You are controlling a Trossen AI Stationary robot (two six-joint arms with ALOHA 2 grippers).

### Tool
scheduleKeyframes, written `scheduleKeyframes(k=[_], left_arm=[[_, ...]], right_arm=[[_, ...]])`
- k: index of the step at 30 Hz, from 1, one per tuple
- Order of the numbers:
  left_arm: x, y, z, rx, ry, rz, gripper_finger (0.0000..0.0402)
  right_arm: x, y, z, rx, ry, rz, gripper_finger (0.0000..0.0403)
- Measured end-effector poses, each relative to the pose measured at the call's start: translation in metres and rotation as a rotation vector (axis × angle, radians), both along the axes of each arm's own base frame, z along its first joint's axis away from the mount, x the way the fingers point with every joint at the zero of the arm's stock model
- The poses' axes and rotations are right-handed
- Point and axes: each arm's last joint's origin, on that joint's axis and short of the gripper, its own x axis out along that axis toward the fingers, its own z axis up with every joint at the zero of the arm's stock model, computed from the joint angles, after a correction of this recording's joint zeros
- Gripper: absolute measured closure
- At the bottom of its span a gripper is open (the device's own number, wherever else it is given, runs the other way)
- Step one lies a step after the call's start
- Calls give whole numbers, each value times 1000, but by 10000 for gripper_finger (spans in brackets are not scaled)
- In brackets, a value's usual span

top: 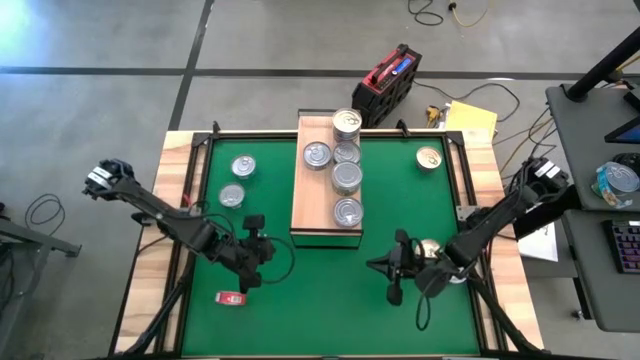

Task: Stack canned seafood by type on shelf
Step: Stack the blue tuna can on top of the blue tuna can on the shelf

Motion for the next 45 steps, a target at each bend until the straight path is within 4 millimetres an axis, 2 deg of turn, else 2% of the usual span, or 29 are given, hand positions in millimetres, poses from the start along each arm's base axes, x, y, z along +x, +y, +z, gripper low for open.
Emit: scheduleKeyframes(k=[9, 16, 25, 31, 45], left_arm=[[1, 4, -28, 77, -151, -8, 401], [1, 11, -40, 97, -199, -6, 401], [3, 22, -49, 95, -255, 21, 401], [4, 24, -49, 99, -259, 29, 401], [5, 27, -50, 111, -260, 28, 401]], right_arm=[[0, 0, -1, 24, -9, -25, 390], [4, 3, -12, 51, 4, -70, 390], [11, 8, -26, 55, -5, -97, 390], [11, 5, -24, 12, -57, -196, 390], [13, 4, -27, -8, -64, -225, 390]])
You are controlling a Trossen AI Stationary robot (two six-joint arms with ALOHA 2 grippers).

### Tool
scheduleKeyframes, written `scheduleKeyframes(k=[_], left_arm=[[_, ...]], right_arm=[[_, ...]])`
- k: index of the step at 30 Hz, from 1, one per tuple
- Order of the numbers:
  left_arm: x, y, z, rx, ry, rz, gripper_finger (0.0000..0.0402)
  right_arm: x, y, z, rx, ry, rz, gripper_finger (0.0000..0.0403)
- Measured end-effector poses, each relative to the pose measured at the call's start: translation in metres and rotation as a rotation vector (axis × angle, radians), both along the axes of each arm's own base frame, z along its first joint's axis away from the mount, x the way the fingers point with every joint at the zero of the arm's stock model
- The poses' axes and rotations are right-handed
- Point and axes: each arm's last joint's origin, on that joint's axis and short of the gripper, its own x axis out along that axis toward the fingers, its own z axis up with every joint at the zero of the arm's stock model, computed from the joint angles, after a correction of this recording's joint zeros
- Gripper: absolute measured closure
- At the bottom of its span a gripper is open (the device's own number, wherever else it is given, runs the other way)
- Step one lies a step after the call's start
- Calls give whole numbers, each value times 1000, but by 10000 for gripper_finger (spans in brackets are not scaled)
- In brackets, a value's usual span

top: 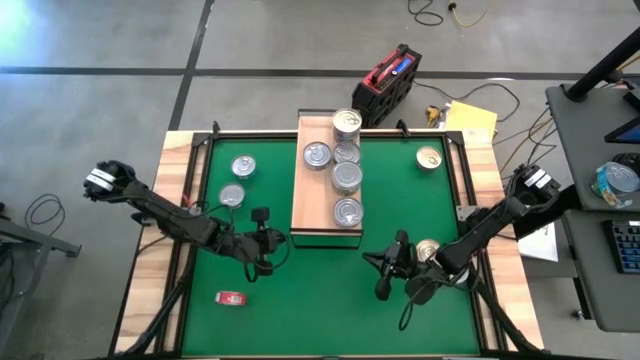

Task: Stack canned seafood by type on shelf
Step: Stack the blue tuna can on top of the blue tuna can on the shelf

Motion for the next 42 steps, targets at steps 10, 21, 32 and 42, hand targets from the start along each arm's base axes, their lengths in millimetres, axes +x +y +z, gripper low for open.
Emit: scheduleKeyframes(k=[10, 21, 32, 42], left_arm=[[2, -1, 3, 12, -29, -21, 401], [4, -1, 5, 0, -56, -22, 401], [5, -1, 6, -4, -66, -24, 401], [6, -1, 7, -13, -73, -30, 401]], right_arm=[[0, 0, 0, -11, 1, -1, 390], [0, 0, 0, -12, 2, 0, 390], [0, 0, 0, -12, 2, 0, 390], [0, 0, 0, -12, 2, 0, 390]])
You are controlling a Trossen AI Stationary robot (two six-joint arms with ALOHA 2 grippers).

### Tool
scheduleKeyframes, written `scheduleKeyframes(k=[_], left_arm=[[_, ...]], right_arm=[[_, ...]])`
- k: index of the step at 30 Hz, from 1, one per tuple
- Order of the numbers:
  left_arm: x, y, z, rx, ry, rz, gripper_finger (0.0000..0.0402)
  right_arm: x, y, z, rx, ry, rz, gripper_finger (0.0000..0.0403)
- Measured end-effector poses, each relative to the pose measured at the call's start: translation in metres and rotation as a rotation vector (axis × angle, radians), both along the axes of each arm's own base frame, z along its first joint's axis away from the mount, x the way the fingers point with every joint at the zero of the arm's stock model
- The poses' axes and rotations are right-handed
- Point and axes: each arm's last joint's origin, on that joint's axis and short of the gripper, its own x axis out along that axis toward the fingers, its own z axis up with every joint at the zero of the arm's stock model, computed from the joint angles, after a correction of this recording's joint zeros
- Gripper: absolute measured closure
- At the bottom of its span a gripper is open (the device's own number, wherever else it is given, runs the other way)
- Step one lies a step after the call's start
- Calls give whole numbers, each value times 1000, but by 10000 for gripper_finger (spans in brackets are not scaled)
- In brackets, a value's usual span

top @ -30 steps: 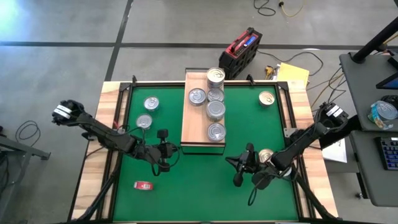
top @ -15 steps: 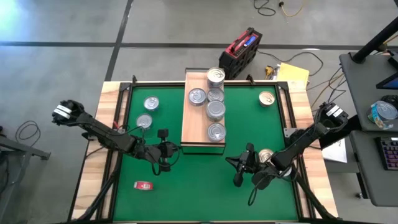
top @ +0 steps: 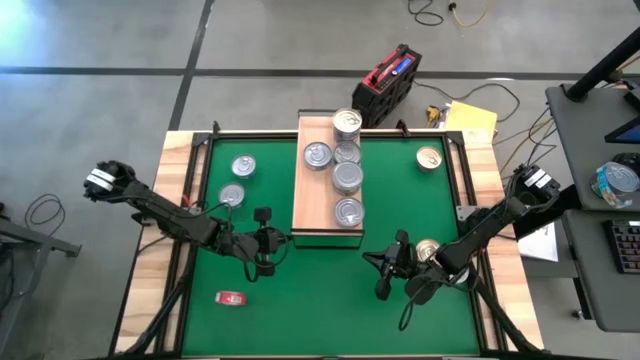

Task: Stack canned seafood by type on shelf
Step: Stack the blue tuna can on top of the blue tuna can on the shelf

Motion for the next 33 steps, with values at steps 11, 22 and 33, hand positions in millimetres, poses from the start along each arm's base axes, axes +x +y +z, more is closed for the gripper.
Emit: scheduleKeyframes(k=[11, 22, 33], left_arm=[[9, -3, -12, 12, 17, 2, 401], [10, -1, -12, 34, 28, 3, 401], [0, 1, -2, 15, 126, 36, 401]], right_arm=[[0, 0, 0, 0, 0, 0, 390], [0, 0, 0, 9, -4, -3, 390], [-2, -1, 5, 83, -39, -22, 390]])
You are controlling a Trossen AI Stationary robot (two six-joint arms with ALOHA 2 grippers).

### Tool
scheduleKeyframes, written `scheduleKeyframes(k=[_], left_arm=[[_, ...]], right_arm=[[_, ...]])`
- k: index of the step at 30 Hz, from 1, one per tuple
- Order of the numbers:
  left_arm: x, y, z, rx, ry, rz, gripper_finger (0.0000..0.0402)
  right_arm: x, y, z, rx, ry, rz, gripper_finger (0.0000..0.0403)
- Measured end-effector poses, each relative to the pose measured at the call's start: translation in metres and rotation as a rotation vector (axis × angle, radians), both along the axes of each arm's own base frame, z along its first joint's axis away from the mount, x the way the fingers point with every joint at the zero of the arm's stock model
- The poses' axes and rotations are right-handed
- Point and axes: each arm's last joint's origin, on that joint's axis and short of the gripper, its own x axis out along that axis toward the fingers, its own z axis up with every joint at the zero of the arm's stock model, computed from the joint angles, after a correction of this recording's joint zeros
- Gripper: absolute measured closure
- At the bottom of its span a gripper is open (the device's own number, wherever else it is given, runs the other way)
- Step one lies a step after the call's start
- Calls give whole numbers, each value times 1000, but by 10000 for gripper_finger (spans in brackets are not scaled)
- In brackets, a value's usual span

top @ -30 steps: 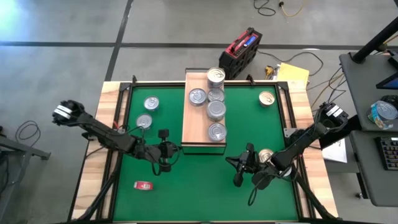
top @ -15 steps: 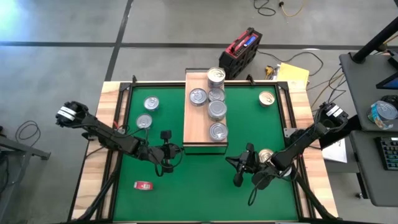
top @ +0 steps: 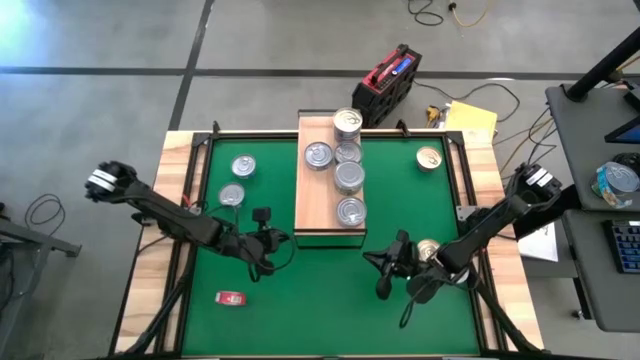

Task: Stack canned seafood by type on shelf
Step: Stack the blue tuna can on top of the blue tuna can on the shelf

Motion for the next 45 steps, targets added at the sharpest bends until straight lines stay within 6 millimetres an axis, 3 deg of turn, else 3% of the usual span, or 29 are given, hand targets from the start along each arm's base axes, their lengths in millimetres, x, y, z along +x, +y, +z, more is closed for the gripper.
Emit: scheduleKeyframes(k=[10, 16, 26, 32, 37, 45], left_arm=[[-15, -6, 28, -13, -34, -70, 401], [-20, -1, 34, 57, -60, -68, 401], [-19, 24, -1, 161, -102, 78, 401], [-21, 52, -24, 220, -32, 188, 401], [-11, 67, -29, 214, -113, 138, 401], [-2, 90, -45, 227, -66, 133, 401]], right_arm=[[-2, -2, 17, -17, -28, 19, 390], [3, 2, 29, -90, -28, 50, 390], [8, 4, 40, -165, -21, 77, 390], [8, 4, 42, -165, -24, 78, 390], [9, 3, 42, -172, -21, 76, 390], [9, 3, 42, -168, -23, 74, 390]])
